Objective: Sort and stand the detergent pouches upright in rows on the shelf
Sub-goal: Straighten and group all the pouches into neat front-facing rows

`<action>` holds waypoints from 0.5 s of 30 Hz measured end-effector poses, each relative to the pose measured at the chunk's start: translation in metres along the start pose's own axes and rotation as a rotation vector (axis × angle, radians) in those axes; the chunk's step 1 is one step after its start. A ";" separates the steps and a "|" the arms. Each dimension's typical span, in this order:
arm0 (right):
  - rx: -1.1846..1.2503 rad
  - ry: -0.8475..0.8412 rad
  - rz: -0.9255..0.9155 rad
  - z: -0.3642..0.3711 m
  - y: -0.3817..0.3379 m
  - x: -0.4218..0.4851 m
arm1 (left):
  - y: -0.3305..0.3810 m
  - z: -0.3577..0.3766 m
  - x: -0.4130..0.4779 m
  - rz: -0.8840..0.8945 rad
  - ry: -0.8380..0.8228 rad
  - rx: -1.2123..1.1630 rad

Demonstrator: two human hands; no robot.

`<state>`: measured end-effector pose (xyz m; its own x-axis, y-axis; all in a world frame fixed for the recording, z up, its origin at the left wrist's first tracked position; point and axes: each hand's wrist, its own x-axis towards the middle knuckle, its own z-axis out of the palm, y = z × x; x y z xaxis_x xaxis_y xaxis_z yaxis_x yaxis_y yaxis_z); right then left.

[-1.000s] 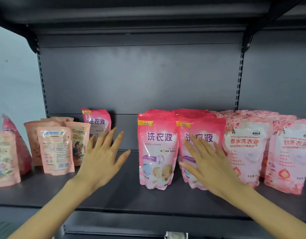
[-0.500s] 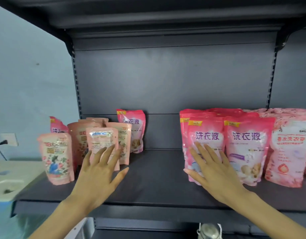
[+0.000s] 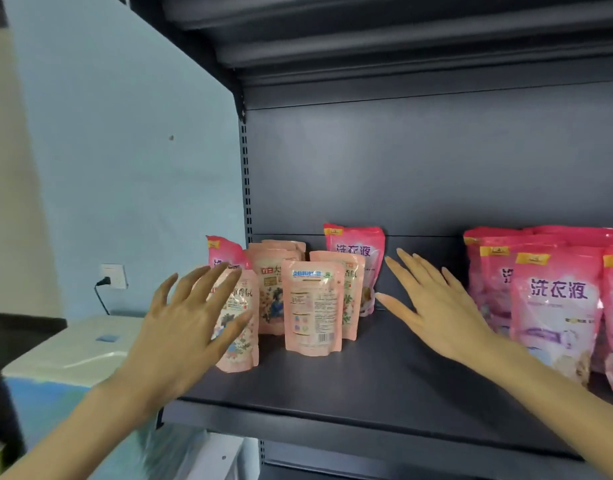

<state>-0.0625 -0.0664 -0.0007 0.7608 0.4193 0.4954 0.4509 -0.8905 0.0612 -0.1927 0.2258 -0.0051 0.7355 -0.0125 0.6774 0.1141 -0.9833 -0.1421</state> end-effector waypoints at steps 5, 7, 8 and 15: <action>0.093 0.025 -0.006 0.013 -0.017 0.040 | -0.039 0.002 0.029 -0.004 0.056 -0.047; 0.135 0.047 0.003 0.019 -0.019 0.057 | -0.056 0.007 0.049 0.003 0.066 -0.074; 0.155 0.056 0.006 0.023 -0.019 0.065 | -0.064 0.010 0.060 0.014 0.067 -0.082; 0.268 0.191 -0.002 0.039 -0.006 0.120 | -0.106 0.055 0.138 0.106 -0.094 -0.121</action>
<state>0.0446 -0.0041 0.0248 0.6701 0.3577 0.6504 0.5781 -0.8011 -0.1550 -0.0665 0.3384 0.0643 0.7992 -0.1056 0.5917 -0.0442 -0.9921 -0.1173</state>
